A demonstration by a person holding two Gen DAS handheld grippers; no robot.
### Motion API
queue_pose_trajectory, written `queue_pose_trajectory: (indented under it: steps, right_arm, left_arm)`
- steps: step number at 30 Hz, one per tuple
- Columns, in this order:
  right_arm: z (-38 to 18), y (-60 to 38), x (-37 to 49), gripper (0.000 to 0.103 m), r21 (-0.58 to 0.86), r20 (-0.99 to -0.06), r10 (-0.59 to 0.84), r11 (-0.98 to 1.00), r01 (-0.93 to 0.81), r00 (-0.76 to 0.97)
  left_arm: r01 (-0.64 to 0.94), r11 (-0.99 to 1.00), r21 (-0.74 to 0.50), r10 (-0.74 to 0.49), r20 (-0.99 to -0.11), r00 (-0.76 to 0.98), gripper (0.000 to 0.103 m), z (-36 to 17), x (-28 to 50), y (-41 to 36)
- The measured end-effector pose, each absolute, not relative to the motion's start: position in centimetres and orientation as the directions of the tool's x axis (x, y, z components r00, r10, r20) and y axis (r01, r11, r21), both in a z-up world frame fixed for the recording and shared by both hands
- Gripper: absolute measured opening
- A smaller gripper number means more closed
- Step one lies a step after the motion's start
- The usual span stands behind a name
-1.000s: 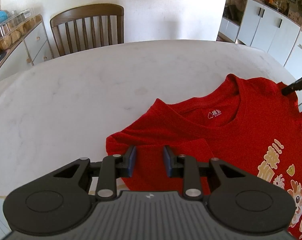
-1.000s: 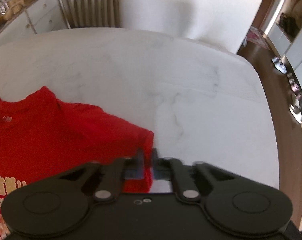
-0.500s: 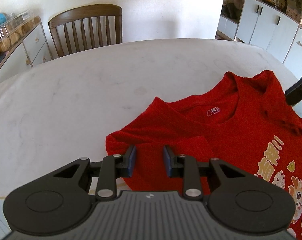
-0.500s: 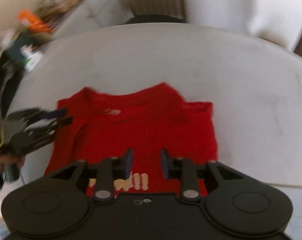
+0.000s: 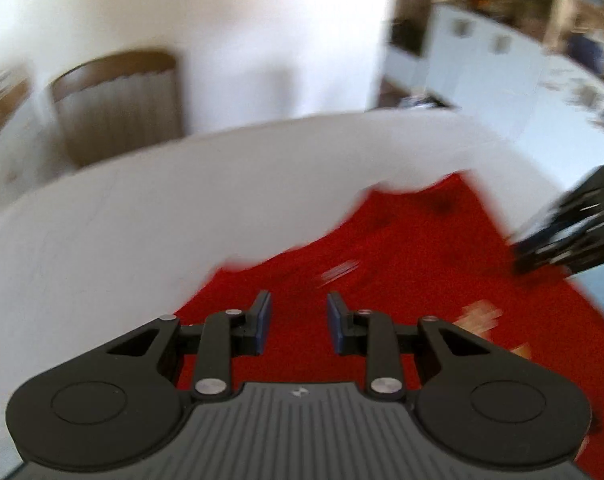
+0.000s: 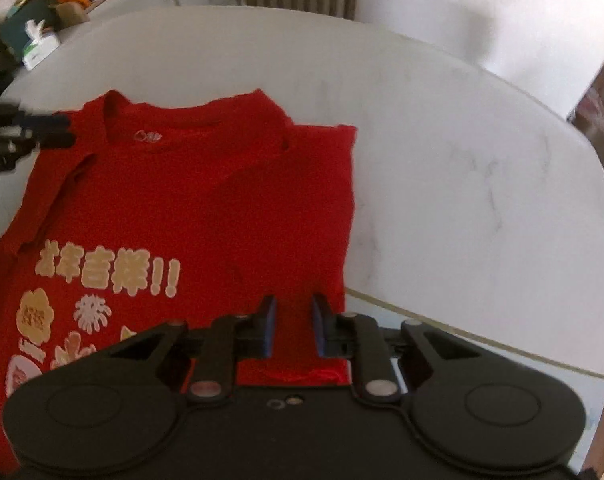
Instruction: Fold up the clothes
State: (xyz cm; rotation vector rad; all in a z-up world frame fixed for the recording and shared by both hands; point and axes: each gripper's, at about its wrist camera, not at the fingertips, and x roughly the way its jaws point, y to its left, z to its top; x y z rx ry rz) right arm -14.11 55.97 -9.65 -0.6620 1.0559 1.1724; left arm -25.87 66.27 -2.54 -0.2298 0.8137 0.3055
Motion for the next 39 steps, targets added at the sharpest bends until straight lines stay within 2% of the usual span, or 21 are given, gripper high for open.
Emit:
queue_pose_trajectory:
  steps: [7, 10, 15, 18, 22, 26, 29, 35, 36, 37, 38, 39]
  right_arm:
    - [-11.2, 54.3, -14.9, 0.103, 0.087, -0.904, 0.425, 0.277, -0.957, 0.04]
    - [-11.3, 53.7, -14.7, 0.103, 0.113, -0.896, 0.442, 0.283, -0.952, 0.025]
    - [-11.4, 52.7, -14.3, 0.103, 0.155, -0.882, 0.471, 0.292, -0.944, 0.001]
    - [-11.5, 52.1, -14.1, 0.103, 0.181, -0.873, 0.488, 0.297, -0.937, -0.014]
    - [-11.5, 51.1, -13.9, 0.103, 0.209, -0.862, 0.507, 0.306, -0.929, -0.027]
    - [-11.4, 50.0, -14.2, 0.103, 0.226, -0.856, 0.516, 0.321, -0.92, -0.03]
    - [-11.3, 49.1, -14.4, 0.103, 0.238, -0.852, 0.523, 0.332, -0.913, -0.032]
    - [-10.6, 48.7, -14.2, 0.103, 0.23, -0.882, 0.469, 0.326, -0.917, -0.054]
    - [-10.2, 48.4, -14.2, 0.103, 0.221, -0.885, 0.462, 0.313, -0.924, -0.055]
    - [-9.5, 48.2, -14.1, 0.103, 0.207, -0.88, 0.473, 0.293, -0.933, -0.047]
    - [-8.7, 48.1, -13.8, 0.103, 0.19, -0.874, 0.484, 0.274, -0.943, -0.035]
    - [-8.0, 48.2, -13.4, 0.103, 0.173, -0.868, 0.496, 0.258, -0.951, -0.024]
  left_arm:
    - [-0.062, 0.961, -0.27, -0.154, -0.707, 0.69, 0.028, -1.5, -15.7, 61.6]
    - [-0.039, 0.953, -0.301, -0.202, -0.725, 0.658, 0.028, -2.8, -12.0, 60.8]
    - [-0.087, 0.971, -0.222, -0.125, -0.785, 0.607, 0.028, -6.1, -9.4, 60.9]
    - [-0.095, 0.974, -0.208, -0.108, -0.785, 0.611, 0.028, -6.9, -8.4, 61.3]
    - [-0.104, 0.976, -0.189, -0.083, -0.774, 0.628, 0.028, -6.8, -7.2, 61.7]
    - [-0.132, 0.971, -0.198, -0.07, -0.77, 0.634, 0.02, -7.0, -6.4, 62.6]
    - [-0.141, 0.967, -0.214, -0.075, -0.764, 0.641, 0.019, -7.2, -6.5, 62.9]
    - [-0.147, 0.98, -0.136, -0.011, -0.768, 0.64, 0.02, -5.1, -7.9, 62.0]
    - [-0.153, 0.98, -0.126, 0.004, -0.759, 0.651, 0.021, -4.2, -8.8, 62.1]
    - [-0.16, 0.981, -0.112, 0.023, -0.748, 0.663, 0.027, -3.3, -10.0, 62.4]
    - [-0.168, 0.981, -0.093, 0.046, -0.734, 0.678, 0.043, -2.3, -11.5, 62.8]
    - [-0.186, 0.98, -0.076, 0.075, -0.722, 0.688, 0.054, -1.4, -13.1, 63.4]
